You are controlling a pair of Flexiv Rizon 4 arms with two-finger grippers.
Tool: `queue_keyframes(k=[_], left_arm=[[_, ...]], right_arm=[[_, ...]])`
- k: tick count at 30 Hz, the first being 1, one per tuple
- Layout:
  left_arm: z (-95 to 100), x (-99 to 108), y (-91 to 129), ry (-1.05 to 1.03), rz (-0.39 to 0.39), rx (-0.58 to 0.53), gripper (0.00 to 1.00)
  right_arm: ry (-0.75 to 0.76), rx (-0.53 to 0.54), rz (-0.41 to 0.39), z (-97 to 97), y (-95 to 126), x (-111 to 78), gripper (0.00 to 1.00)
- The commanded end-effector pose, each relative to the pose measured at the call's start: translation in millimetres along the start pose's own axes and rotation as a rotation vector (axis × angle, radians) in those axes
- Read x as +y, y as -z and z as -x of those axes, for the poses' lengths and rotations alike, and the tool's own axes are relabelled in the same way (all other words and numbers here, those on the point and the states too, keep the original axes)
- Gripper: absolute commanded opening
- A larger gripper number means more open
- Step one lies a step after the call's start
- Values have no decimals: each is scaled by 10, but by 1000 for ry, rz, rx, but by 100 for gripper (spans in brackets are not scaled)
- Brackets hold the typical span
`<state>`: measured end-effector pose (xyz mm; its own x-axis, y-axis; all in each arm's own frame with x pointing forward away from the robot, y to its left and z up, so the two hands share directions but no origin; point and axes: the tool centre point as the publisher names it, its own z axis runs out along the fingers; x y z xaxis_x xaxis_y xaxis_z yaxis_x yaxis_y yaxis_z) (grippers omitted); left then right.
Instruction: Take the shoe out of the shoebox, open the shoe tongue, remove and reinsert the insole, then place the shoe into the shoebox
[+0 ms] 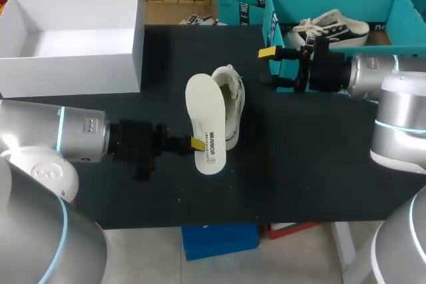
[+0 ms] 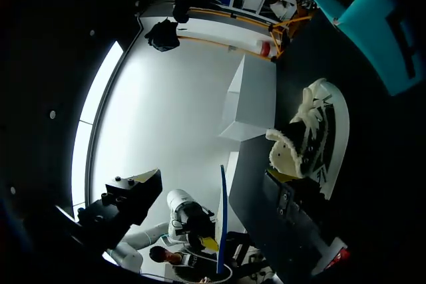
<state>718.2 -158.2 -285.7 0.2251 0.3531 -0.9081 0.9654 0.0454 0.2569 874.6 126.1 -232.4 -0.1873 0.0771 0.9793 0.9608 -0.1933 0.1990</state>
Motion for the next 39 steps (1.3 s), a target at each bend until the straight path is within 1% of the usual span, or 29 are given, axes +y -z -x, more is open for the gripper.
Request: queue_keyframes(k=[1,11,21,24,30,39], left_arm=[[-37,219,-187,13,-11,-11,0],[-150,511,-312,26,-11,-29,0],[-93,713,-397,13,-8,-41,0],[-84,710,-412,26,-14,-46,0],[-70,619,-399,35,-22,-28,0],[-70,619,-399,35,-22,-28,0]], right_arm=[[0,-2,4,6,-19,-6,100],[0,-2,4,6,-19,-6,100],[0,-2,4,6,-19,-6,100],[0,-2,4,6,-19,-6,100],[0,-2,4,6,-19,-6,100],[0,-2,4,6,-19,-6,100]])
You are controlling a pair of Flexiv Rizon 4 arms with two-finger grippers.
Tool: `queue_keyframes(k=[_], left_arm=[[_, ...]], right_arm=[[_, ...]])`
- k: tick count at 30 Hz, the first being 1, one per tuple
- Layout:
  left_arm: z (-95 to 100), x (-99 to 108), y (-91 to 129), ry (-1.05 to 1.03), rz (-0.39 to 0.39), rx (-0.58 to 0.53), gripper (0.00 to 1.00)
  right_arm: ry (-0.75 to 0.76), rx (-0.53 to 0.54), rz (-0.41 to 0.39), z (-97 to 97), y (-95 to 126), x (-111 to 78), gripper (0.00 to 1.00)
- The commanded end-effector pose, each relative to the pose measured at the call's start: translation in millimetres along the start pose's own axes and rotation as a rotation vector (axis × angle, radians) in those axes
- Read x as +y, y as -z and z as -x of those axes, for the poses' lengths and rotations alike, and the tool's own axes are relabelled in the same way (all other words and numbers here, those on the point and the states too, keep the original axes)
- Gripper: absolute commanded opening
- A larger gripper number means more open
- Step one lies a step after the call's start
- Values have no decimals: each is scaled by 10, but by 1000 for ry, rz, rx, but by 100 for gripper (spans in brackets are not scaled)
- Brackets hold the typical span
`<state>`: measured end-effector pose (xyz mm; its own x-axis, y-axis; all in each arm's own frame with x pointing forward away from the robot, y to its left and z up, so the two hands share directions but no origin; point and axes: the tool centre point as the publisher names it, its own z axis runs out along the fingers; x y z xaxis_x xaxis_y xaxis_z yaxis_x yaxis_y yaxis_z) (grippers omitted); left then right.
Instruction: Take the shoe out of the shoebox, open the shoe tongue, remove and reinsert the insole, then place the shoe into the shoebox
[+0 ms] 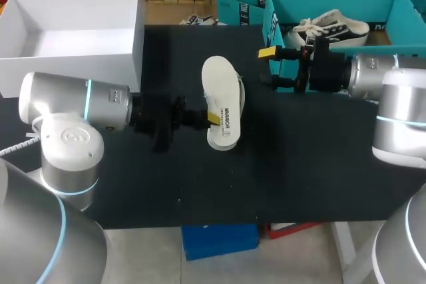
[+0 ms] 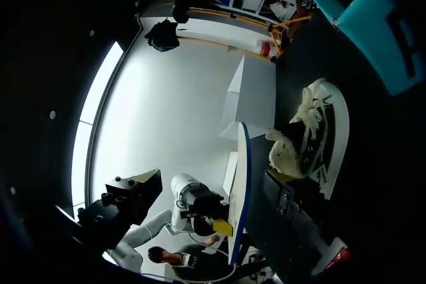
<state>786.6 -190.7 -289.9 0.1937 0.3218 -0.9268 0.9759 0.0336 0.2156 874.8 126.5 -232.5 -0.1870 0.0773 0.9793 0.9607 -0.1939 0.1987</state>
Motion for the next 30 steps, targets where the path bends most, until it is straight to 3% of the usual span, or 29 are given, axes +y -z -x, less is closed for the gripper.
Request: queue_keyframes(k=[1,4,20,30], left_arm=[[8,-16,8,-1,4,4,0],[8,-16,8,-1,4,4,0],[8,-16,8,-1,4,4,0],[8,-16,8,-1,4,4,0]], right_arm=[[0,-2,4,5,-15,-7,100],[0,-2,4,5,-15,-7,100],[-35,-119,-255,109,-200,-150,100],[-50,-114,-274,189,-418,-312,100]])
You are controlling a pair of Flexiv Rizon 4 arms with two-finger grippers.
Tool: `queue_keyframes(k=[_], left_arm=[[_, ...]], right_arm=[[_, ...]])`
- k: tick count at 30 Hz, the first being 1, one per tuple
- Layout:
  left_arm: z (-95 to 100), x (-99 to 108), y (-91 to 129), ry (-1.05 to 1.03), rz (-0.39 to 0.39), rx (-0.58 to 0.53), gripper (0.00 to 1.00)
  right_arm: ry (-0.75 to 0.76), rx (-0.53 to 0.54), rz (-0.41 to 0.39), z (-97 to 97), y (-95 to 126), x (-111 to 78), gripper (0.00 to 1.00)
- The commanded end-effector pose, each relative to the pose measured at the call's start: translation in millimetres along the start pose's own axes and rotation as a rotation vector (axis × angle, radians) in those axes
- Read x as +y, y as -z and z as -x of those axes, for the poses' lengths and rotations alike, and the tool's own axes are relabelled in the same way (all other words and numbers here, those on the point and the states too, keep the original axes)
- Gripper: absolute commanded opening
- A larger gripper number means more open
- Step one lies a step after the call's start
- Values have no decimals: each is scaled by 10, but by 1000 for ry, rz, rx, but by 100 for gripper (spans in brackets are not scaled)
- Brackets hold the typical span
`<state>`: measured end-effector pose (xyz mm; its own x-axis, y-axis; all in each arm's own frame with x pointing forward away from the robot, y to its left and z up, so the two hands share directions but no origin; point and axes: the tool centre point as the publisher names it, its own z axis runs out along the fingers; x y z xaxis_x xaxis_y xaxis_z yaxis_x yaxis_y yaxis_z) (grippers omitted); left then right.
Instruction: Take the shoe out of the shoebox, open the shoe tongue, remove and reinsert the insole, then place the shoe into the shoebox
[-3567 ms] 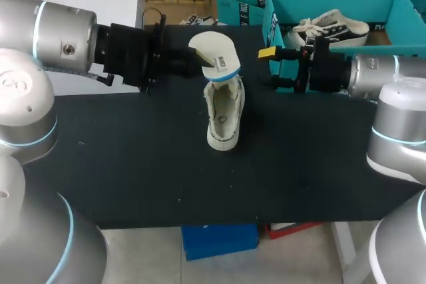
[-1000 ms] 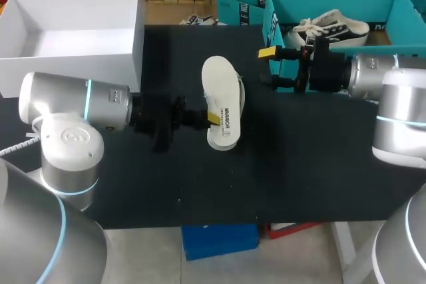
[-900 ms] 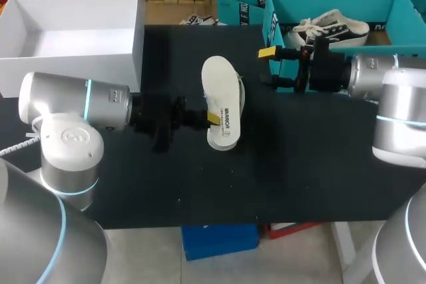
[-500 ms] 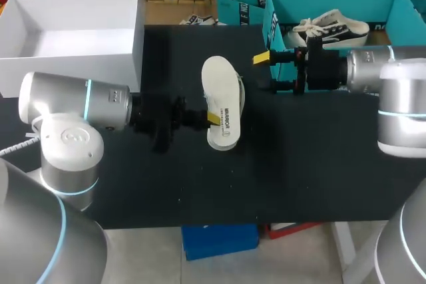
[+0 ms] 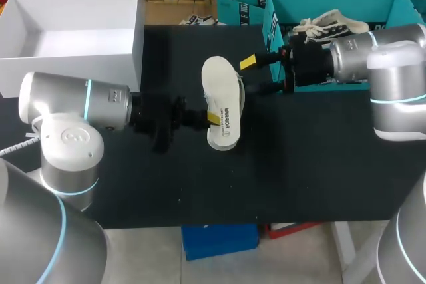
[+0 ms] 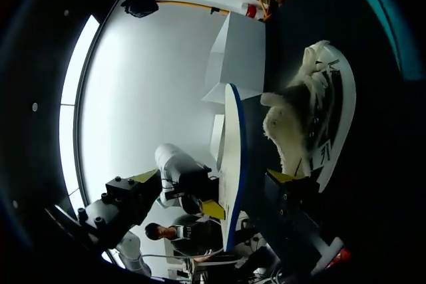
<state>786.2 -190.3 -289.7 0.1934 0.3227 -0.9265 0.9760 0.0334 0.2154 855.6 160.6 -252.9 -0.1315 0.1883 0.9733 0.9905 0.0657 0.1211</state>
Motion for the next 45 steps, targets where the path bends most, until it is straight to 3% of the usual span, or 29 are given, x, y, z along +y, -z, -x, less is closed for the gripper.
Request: queue_keyframes(k=[1,17,20,23,24,27,29,30,41,42,43,44,45], left_arm=[[6,-14,4,-1,4,3,0],[6,-14,4,-1,4,3,0],[6,-14,4,-1,4,3,0],[6,-14,4,-1,4,3,0],[6,-14,4,-1,4,3,0],[6,-14,4,-1,4,3,0],[6,-14,4,-1,4,3,0],[6,-14,4,-1,4,3,0],[16,-13,4,-1,4,8,0],[21,-15,9,23,11,17,27],[17,-1,24,47,19,26,84],[11,4,40,56,22,38,100],[7,6,64,64,27,50,100]], right_arm=[[-6,5,-8,42,-149,0,100],[-23,19,-32,73,-500,-166,100],[-28,20,-33,83,-524,-186,96],[-34,20,-34,100,-551,-207,71],[-44,20,-38,123,-561,-216,48],[-66,34,-54,161,-598,-238,18],[-66,34,-54,161,-598,-238,10],[-66,34,-54,161,-598,-238,0],[-66,34,-54,161,-598,-238,0],[-66,34,-54,161,-598,-238,0],[-66,34,-54,161,-598,-238,0],[-66,34,-54,161,-598,-238,0],[-66,34,-54,161,-598,-238,0]])
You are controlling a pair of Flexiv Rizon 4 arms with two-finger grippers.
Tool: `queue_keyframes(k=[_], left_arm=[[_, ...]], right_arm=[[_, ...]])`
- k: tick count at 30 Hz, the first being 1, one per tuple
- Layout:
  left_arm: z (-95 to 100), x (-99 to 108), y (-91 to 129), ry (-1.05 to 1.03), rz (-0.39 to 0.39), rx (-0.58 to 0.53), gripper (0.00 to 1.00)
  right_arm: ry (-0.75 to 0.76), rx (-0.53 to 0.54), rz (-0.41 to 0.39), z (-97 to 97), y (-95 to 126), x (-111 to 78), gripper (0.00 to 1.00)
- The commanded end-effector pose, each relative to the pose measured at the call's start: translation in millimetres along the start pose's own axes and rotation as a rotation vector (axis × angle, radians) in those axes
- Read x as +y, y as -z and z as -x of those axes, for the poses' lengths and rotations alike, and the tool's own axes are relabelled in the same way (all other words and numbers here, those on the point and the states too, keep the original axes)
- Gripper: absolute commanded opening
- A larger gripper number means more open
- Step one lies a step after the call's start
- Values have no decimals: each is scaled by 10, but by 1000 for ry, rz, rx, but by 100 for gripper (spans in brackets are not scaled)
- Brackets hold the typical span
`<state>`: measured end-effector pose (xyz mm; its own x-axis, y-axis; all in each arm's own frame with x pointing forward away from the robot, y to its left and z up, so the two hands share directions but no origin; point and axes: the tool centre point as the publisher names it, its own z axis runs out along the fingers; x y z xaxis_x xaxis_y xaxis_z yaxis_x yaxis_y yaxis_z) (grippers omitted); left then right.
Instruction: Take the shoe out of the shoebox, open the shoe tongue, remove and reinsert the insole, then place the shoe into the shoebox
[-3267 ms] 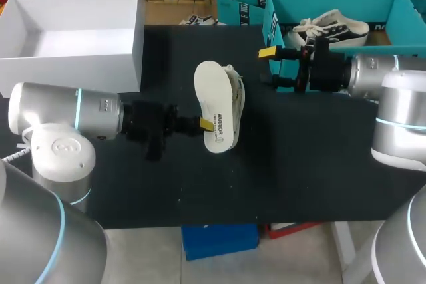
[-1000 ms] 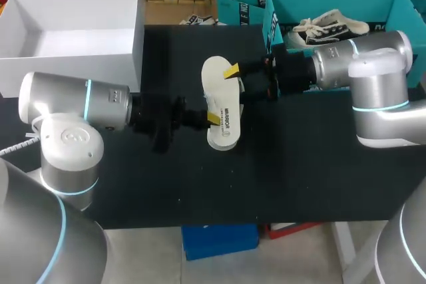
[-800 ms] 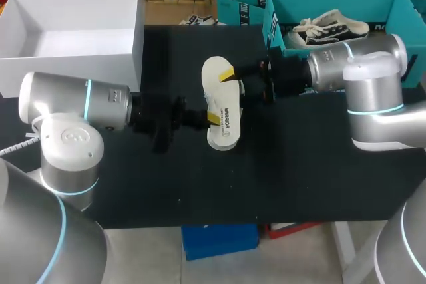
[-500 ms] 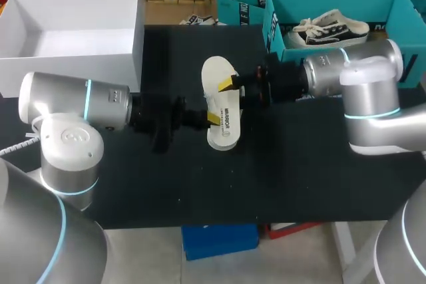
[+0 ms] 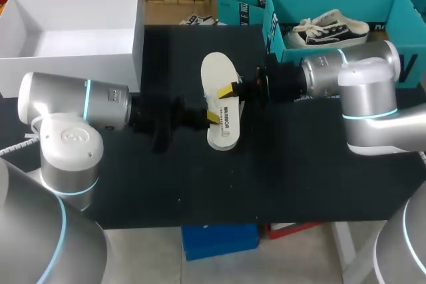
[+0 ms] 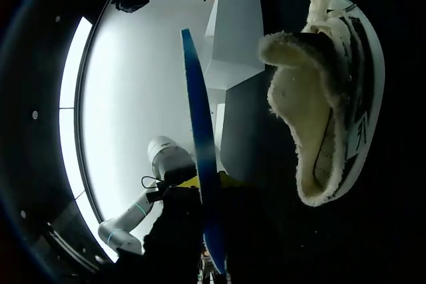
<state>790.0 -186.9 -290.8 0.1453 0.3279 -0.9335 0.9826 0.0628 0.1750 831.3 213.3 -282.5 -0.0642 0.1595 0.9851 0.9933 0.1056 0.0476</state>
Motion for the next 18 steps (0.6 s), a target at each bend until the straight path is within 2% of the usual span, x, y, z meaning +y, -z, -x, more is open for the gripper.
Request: queue_keyframes(k=[1,5,13,18], left_arm=[[30,-27,68,27,22,66,100],[20,12,235,77,51,167,100],[58,95,592,125,121,506,100],[167,132,629,109,34,707,100]], right_arm=[[-1,-1,-1,4,-14,5,0],[-1,-1,-1,4,-14,5,0],[-1,-1,-1,4,-14,5,0],[-1,-1,-1,4,-14,5,0]])
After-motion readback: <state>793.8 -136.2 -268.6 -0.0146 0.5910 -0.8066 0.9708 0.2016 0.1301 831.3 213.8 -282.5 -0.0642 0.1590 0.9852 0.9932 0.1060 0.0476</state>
